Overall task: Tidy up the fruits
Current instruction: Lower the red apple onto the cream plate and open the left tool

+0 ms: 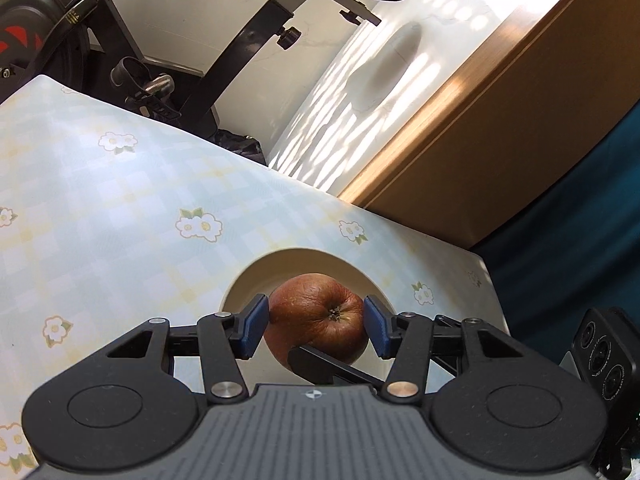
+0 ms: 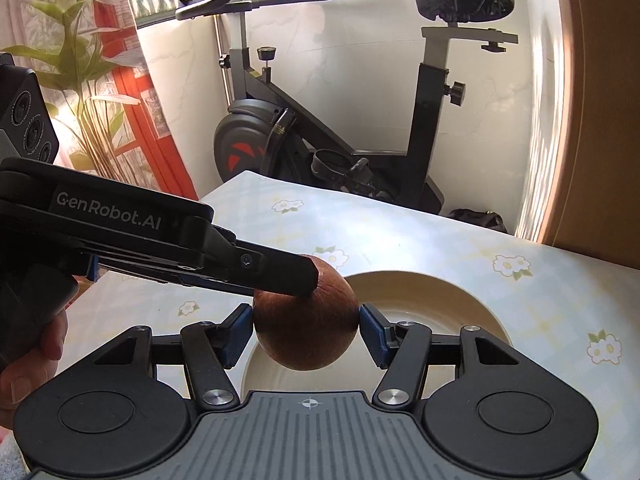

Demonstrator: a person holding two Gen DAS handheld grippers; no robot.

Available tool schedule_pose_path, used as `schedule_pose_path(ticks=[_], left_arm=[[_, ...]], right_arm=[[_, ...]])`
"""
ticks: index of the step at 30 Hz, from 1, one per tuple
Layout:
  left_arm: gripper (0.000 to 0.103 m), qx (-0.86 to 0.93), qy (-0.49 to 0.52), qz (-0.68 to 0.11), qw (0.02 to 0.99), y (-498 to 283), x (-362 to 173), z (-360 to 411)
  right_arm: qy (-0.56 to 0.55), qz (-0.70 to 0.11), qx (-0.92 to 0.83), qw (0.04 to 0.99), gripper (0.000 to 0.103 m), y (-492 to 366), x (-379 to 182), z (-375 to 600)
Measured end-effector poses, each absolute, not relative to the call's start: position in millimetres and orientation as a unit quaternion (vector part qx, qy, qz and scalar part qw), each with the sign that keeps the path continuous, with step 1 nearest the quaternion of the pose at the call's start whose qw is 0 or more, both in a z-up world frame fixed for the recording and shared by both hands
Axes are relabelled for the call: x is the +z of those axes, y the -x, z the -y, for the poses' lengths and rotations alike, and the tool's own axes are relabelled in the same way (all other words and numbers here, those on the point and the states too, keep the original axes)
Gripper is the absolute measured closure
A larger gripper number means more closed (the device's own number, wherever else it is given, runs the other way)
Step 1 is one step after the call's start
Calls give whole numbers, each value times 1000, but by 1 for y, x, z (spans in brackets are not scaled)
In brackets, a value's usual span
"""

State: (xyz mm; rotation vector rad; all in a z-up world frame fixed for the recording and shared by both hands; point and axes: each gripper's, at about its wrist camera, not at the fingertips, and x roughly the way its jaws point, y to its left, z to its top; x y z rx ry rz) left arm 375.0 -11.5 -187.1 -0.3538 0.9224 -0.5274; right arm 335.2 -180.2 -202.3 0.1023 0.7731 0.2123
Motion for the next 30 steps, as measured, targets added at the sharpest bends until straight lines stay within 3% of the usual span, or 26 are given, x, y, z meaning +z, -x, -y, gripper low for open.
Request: schedule_pose_path(ticks=[18, 22, 30], left_arm=[[48, -234, 137, -455, 848, -387, -213, 7], [47, -230, 131, -452, 852, -385, -211, 7], [46, -212, 96, -438, 868, -377, -204, 17]], right_arm=[[-67, -404, 101, 907, 47, -353, -250, 176], [-62, -404, 88, 908, 34, -349, -248, 180], [-57, -391, 75, 916, 37, -315, -231, 193]])
